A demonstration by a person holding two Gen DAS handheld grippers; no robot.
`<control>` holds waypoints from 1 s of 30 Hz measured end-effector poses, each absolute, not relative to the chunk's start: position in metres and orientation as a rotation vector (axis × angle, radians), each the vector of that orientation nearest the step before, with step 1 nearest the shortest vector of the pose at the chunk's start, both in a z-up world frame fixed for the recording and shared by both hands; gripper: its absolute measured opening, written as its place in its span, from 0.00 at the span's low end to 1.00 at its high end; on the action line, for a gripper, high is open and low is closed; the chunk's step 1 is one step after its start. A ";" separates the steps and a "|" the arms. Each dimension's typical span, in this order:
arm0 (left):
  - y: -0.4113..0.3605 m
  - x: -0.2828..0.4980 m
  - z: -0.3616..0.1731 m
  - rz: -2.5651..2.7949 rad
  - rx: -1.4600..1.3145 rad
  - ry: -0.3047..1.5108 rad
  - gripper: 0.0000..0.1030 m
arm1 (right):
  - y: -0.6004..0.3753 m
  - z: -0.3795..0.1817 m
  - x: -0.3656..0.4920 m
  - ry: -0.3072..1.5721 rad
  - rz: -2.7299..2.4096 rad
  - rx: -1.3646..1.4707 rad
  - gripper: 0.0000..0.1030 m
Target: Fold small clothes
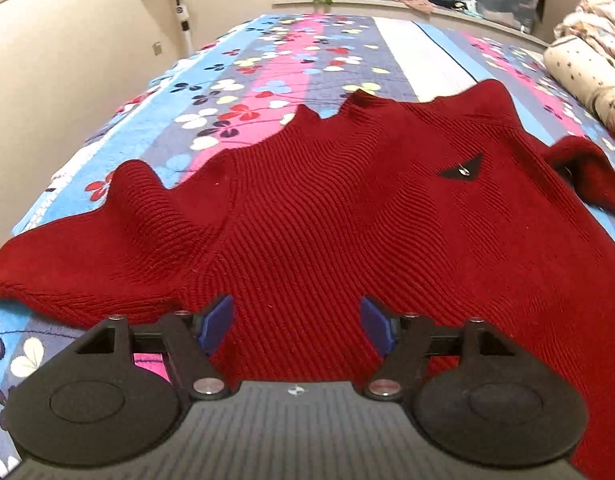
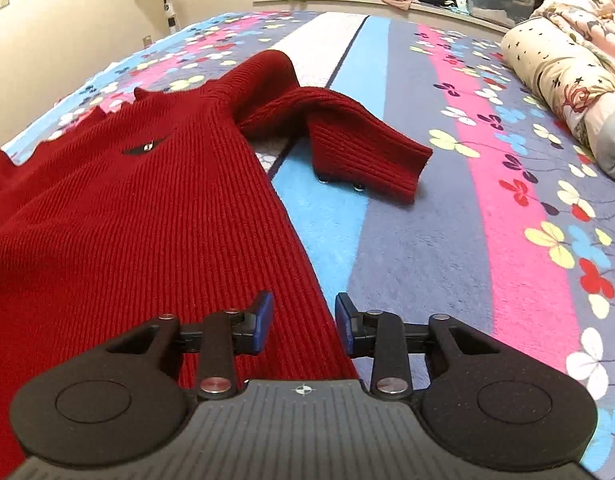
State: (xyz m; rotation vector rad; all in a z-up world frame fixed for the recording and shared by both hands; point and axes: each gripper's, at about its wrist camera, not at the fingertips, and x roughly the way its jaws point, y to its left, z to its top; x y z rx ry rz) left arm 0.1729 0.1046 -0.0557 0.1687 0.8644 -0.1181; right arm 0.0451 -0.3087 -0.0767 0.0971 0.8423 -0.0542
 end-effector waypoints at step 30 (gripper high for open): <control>0.105 0.179 -0.052 -0.126 0.175 0.863 0.64 | -0.339 -0.044 0.152 0.594 0.004 0.508 0.48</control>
